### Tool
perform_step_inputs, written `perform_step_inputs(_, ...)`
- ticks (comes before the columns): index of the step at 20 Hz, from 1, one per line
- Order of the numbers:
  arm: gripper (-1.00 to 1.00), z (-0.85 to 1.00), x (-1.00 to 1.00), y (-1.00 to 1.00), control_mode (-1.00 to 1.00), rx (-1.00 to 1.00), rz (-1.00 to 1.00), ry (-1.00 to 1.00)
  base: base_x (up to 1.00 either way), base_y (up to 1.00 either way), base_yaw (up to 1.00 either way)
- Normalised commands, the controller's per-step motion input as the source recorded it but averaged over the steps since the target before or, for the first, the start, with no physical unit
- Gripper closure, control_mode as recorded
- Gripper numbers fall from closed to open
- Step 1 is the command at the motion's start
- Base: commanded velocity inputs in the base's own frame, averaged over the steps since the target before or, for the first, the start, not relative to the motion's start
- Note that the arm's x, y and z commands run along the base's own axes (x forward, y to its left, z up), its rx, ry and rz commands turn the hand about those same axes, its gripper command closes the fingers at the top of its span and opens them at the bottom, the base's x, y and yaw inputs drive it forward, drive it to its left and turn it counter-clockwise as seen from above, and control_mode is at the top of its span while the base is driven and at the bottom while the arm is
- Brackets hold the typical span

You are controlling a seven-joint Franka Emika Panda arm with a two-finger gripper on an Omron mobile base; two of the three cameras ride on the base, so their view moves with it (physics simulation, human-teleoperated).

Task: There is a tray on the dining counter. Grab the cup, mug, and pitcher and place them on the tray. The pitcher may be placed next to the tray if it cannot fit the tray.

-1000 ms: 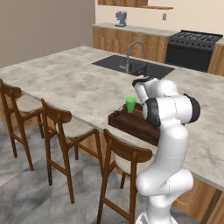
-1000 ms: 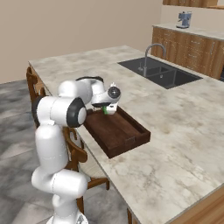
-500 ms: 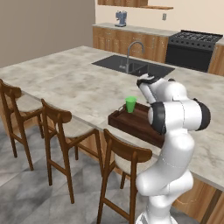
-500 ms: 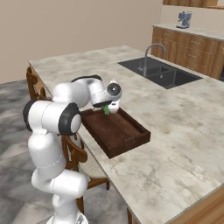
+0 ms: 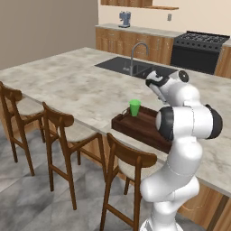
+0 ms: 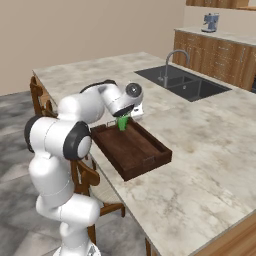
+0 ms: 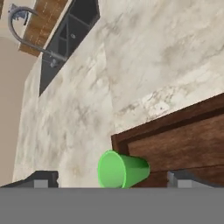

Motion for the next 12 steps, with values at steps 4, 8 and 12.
perform_step_inputs(4, -1.0, 0.27, -0.19, -0.19, -1.0, -0.19, 0.17, 0.0, 0.0, 0.0, 0.0)
perform_step_inputs(8, -1.0, 0.2, -0.65, -0.06, -1.0, -0.25, 0.22, 0.0, 0.0, 0.0, 0.0)
perform_step_inputs(12, -1.0, 0.06, -0.91, -0.01, -1.0, -0.3, 0.22, 0.0, 0.0, 0.0, 0.0)
